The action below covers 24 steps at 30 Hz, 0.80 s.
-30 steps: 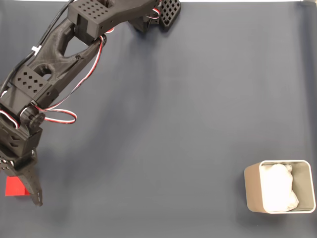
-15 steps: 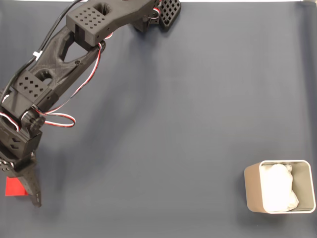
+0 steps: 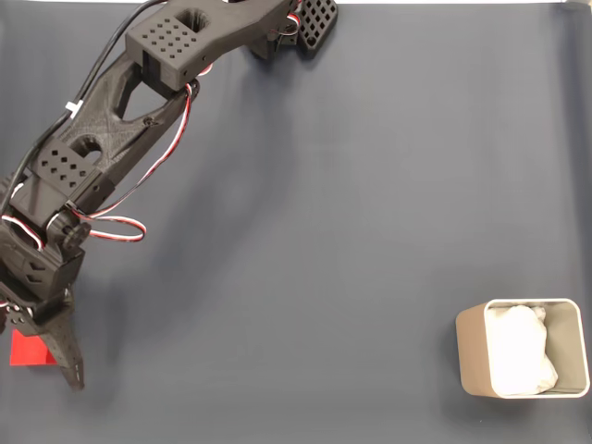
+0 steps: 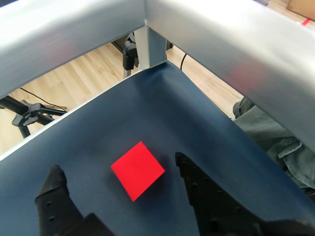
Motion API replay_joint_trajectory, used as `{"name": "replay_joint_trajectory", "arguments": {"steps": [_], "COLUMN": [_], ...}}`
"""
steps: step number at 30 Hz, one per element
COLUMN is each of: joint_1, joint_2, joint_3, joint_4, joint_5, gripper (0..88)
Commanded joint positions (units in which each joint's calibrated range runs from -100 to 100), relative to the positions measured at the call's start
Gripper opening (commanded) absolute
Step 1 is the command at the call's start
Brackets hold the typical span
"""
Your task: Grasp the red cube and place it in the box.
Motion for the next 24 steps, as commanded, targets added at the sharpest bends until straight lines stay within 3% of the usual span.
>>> {"name": "replay_joint_trajectory", "arguments": {"steps": [1, 24], "joint_1": [-0.84, -3.18], "joint_2": [-0.70, -3.82], "joint_3": [-2.84, 1.45], "joint_4": [-1.03, -0.21], "joint_5": [-0.54, -0.34], "gripper": [49.6, 49.5]}}
